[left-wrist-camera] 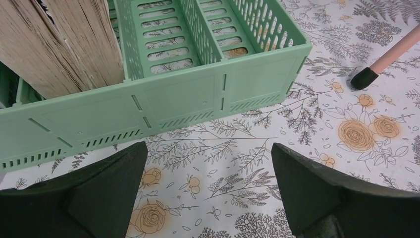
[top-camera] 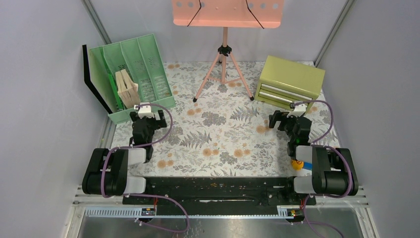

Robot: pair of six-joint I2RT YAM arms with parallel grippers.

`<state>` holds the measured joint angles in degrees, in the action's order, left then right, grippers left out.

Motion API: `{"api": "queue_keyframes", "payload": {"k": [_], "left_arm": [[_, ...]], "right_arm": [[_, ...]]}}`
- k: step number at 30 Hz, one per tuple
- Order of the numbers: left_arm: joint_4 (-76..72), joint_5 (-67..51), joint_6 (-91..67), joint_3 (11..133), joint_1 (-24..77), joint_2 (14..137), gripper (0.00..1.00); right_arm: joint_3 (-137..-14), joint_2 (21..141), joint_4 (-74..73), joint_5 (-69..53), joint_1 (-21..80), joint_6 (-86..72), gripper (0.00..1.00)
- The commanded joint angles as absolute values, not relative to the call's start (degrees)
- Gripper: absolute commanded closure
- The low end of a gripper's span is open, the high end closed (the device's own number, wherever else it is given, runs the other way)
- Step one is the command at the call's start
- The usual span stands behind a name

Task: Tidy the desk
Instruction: Reset both arms

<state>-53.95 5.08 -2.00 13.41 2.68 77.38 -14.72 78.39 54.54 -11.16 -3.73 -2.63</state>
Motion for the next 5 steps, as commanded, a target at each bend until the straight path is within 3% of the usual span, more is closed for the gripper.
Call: {"api": "queue_keyframes", "payload": {"k": [1,5], "left_arm": [[-58.00,4.41,-2.53,15.07,2.44,77.15,0.01],[-57.97,4.41,-2.56,15.03,2.46,77.04,0.01]], "right_arm": [[-16.08,78.38,56.60,-11.43,-3.43,-1.07,0.01],[-16.06,78.33,56.64,-11.70,-3.43,-0.97,0.01]]}}
